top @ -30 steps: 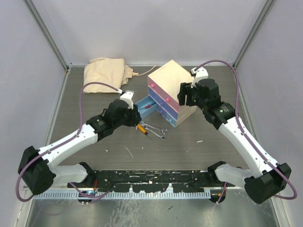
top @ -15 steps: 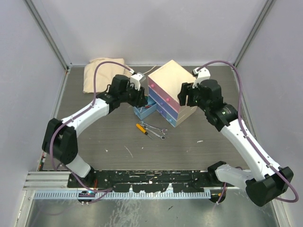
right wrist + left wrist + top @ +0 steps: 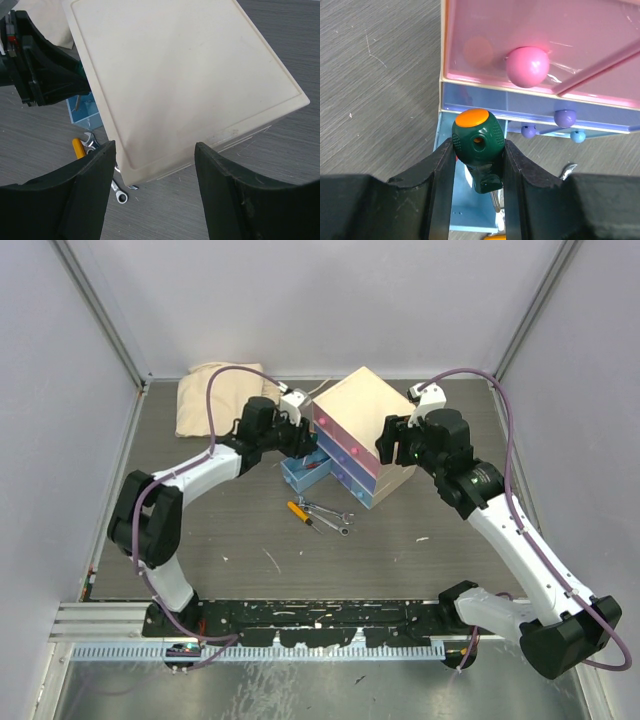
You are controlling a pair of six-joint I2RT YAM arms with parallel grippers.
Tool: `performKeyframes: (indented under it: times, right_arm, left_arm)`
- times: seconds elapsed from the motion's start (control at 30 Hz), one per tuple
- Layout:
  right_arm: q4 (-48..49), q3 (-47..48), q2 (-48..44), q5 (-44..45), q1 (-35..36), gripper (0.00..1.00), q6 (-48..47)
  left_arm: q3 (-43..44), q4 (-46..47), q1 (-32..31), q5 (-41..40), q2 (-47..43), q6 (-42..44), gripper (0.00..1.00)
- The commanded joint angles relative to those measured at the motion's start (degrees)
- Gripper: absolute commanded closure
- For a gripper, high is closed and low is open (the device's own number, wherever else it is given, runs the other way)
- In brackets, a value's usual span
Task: Sort the tools into containers
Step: Place the screwdriver in the drawer.
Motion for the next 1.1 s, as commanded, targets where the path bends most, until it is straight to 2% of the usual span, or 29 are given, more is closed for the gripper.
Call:
performKeyframes:
  times: [0.0,0.33,0.5,1.07]
  right_arm:
    - [0.7,1.1,-1.4,-0.3,0.1,0.31,0.7]
    - [0.1,1.4,-1.2,-1.0,0.1,0.31,0.7]
    - [0.0,1.7,-1.2,-1.0,0.2,0.31,0.6]
    - [-0.7,2.4,-1.5,-1.6,0.1,0.31,0.3]
  left_arm:
    - [0.5,7.5,0.8,0.8,1.6,2.0,1.0]
    - [1.0,7.9,1.2,-0.2,4.8,4.6,0.97]
    - [1.4,6.5,1.2,-0.7,5.4,4.3,0.85]
    - [-2.0,6.5,1.3,-1.0,0.7,-0.9,0.6]
